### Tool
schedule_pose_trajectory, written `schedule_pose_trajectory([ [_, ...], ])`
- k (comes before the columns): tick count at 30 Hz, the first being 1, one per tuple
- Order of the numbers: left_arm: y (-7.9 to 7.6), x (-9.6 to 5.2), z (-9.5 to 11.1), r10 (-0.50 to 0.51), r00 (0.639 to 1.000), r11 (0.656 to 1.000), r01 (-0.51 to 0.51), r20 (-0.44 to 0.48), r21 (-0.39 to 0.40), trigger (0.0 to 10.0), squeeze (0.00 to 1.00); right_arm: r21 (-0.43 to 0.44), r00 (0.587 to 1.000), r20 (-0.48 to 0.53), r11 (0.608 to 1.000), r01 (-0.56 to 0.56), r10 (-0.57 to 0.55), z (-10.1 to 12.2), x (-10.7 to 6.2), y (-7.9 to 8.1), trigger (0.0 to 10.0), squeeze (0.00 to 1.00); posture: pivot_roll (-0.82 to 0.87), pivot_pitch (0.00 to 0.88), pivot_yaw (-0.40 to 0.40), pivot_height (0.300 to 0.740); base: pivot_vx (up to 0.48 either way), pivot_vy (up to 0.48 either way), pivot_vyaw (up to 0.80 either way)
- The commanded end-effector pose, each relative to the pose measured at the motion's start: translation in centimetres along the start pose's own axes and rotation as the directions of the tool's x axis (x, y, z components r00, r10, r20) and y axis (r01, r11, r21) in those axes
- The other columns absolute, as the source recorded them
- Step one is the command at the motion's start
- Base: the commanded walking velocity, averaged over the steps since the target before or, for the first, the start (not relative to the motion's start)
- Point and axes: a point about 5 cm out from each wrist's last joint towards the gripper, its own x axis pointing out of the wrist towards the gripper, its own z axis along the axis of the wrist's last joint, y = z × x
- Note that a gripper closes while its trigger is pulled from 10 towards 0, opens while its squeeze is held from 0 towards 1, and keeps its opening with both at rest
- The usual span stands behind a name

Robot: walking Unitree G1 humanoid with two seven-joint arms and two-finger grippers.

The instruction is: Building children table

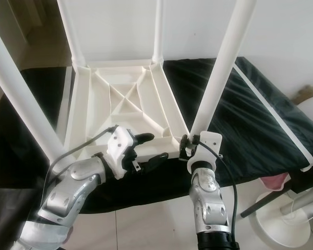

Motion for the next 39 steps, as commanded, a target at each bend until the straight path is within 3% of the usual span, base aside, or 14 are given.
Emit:
schedule_pose_trajectory([
  [1, 0.1, -0.1, 0.1, 0.029, 1.000, 1.000, -0.029, 0.001, 0.003, 10.0, 0.00, 0.013, 0.998, 0.008, 0.998, -0.060, 0.060, 0.1, -0.2, -0.1, 10.0, 0.00, 0.01, 0.019, -0.039, 0.740, 0.000, 0.000, 0.00],
  [8, 0.2, -0.1, 0.2, 0.028, 1.000, 1.000, -0.028, 0.001, 0.005, 10.0, 0.00, -0.059, 0.973, 0.017, 0.972, -0.229, 0.230, 0.8, 0.0, -1.2, 10.0, 0.00, 0.01, 0.018, -0.037, 0.740, 0.000, 0.000, 0.00],
  [9, 0.3, -0.1, 0.2, 0.028, 1.000, 1.000, -0.028, 0.001, 0.006, 10.0, 0.00, -0.116, 0.953, 0.007, 0.946, -0.301, 0.304, 0.9, 0.1, -1.4, 10.0, 0.00, 0.01, 0.016, -0.039, 0.740, 0.000, 0.000, 0.00],
  [11, 0.3, -0.1, 0.2, 0.029, 1.000, 1.000, -0.029, 0.002, 0.007, 10.0, 0.00, -0.145, 0.930, -0.017, 0.919, -0.366, 0.367, 1.0, 0.3, -1.7, 10.0, 0.00, 0.01, 0.016, -0.040, 0.740, 0.000, 0.000, 0.00],
  [13, 0.3, -0.1, 0.2, 0.029, 1.000, 1.000, -0.029, 0.002, 0.007, 10.0, 0.00, -0.145, 0.930, -0.017, 0.919, -0.366, 0.367, 1.0, 0.3, -1.7, 10.0, 0.00, 0.01, 0.016, -0.040, 0.740, 0.000, 0.000, 0.00],
  [14, 0.4, -0.2, 0.3, 0.034, 0.999, 0.999, -0.034, 0.002, 0.010, 10.0, 0.00, -0.211, 0.900, -0.046, 0.877, -0.432, 0.432, 1.3, 0.8, -2.7, 10.0, 0.00, 0.02, 0.014, -0.036, 0.740, 0.000, 0.000, 0.00],
  [22, 0.4, -0.3, 0.3, 0.033, 0.999, 0.999, -0.033, 0.002, 0.011, 10.0, 0.00, -0.257, 0.873, -0.071, 0.837, -0.483, 0.482, 1.7, 1.5, -3.9, 10.0, 0.00, 0.02, 0.019, -0.027, 0.740, 0.000, 0.000, 0.00],
  [24, 0.4, -0.2, 0.4, 0.025, 1.000, 1.000, -0.025, 0.000, 0.014, 10.0, 0.00, -0.316, 0.835, -0.115, 0.777, -0.544, 0.538, 1.8, 2.1, -4.3, 10.0, 0.00, 0.02, 0.018, -0.014, 0.740, 0.000, 0.000, 0.00],
  [28, 0.5, -0.1, 0.6, 0.021, 1.000, 1.000, -0.021, 0.004, 0.018, 10.0, 0.00, -0.342, 0.803, -0.160, 0.730, -0.591, 0.575, 1.7, 2.7, -4.6, 9.9, 0.00, 0.02, 0.019, -0.011, 0.740, 0.000, 0.000, 0.00],
  [29, 0.5, -0.2, 0.6, 0.020, 1.000, 1.000, -0.020, 0.005, 0.018, 10.0, 0.00, -0.336, 0.794, -0.169, 0.723, -0.604, 0.584, 1.7, 2.8, -4.6, 4.7, 0.00, 0.02, 0.019, -0.011, 0.740, 0.000, 0.000, 0.00],
  [31, 0.5, -0.2, 0.6, 0.020, 1.000, 1.000, -0.020, 0.005, 0.019, 10.0, 0.00, -0.331, 0.785, -0.176, 0.715, -0.616, 0.594, 1.6, 2.8, -4.6, 4.7, 0.00, 0.02, 0.020, -0.012, 0.740, 0.000, 0.000, 0.00],
  [32, 0.5, -0.2, 0.6, 0.020, 1.000, 1.000, -0.020, 0.006, 0.019, 10.0, 0.00, -0.339, 0.784, -0.181, 0.710, -0.617, 0.594, 1.5, 3.0, -4.8, 1.1, 0.00, 0.02, 0.022, -0.013, 0.740, 0.000, 0.000, 0.00],
  [33, 0.5, -0.2, 0.6, 0.021, 1.000, 1.000, -0.021, 0.006, 0.019, 10.0, 0.00, -0.345, 0.783, -0.186, 0.707, -0.617, 0.593, 1.4, 3.0, -4.9, 0.0, 0.00, 0.03, 0.021, -0.013, 0.740, 0.000, 0.000, 0.00],
  [39, 0.5, -0.2, 0.7, 0.023, 1.000, 1.000, -0.023, 0.007, 0.018, 10.0, 0.00, -0.348, 0.777, -0.193, 0.699, -0.625, 0.599, 1.2, 3.0, -5.2, 0.0, 0.00, 0.03, 0.026, -0.015, 0.740, 0.000, 0.000, 0.00],
])
